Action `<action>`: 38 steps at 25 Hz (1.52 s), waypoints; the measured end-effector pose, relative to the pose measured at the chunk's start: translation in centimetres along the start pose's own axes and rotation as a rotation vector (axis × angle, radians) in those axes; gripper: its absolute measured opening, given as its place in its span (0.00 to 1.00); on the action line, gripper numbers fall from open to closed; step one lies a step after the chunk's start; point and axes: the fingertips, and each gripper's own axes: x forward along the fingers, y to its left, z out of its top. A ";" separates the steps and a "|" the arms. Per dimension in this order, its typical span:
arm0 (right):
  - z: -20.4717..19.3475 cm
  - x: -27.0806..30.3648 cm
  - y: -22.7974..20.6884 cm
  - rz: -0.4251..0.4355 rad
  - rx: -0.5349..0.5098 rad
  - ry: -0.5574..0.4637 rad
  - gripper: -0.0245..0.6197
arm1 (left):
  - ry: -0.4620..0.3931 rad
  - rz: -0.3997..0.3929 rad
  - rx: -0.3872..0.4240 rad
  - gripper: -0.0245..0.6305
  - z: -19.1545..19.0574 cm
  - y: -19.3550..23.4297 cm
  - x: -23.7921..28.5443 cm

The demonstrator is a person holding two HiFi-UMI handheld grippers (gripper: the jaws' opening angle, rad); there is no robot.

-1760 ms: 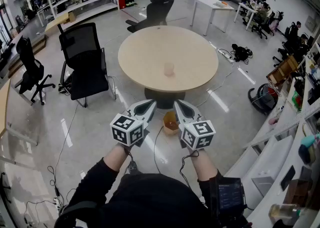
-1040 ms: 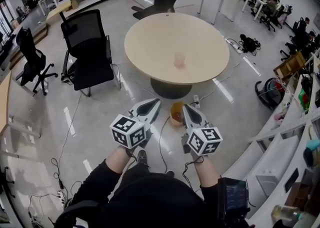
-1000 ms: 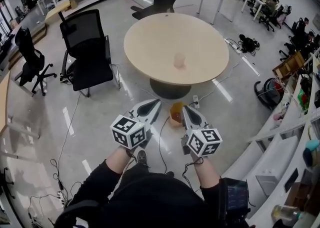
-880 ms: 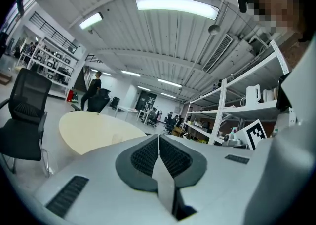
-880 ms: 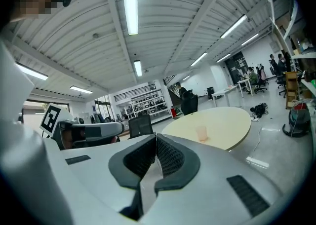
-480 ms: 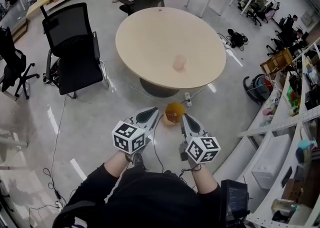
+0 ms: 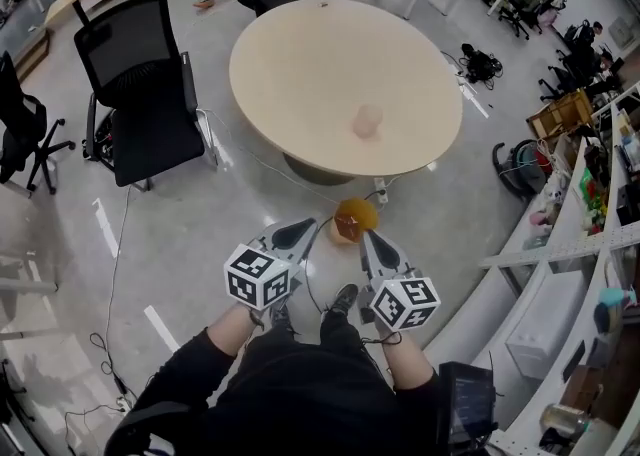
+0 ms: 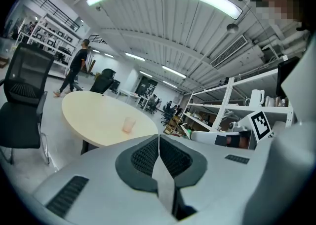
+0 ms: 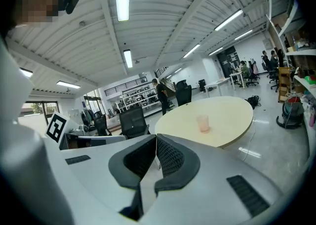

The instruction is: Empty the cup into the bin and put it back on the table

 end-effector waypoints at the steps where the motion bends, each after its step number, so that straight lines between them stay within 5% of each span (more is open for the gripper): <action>1: -0.2 0.5 -0.5 0.008 0.003 0.007 0.06 | 0.004 0.008 -0.001 0.07 0.0 0.2 0.6; 16: 7.0 7.3 -15.6 0.151 0.091 -0.024 0.06 | -0.046 0.173 0.052 0.07 5.7 -1.6 14.1; 24: 9.4 8.5 -19.2 0.196 0.015 -0.048 0.06 | -0.045 0.202 0.063 0.07 6.0 -1.5 17.5; 30: 9.2 10.8 -21.3 0.165 0.041 -0.033 0.06 | -0.028 0.154 0.100 0.07 7.3 -0.7 21.1; 38: 8.4 15.8 -24.5 0.021 0.043 0.027 0.06 | 0.061 0.034 0.042 0.07 8.1 5.6 26.4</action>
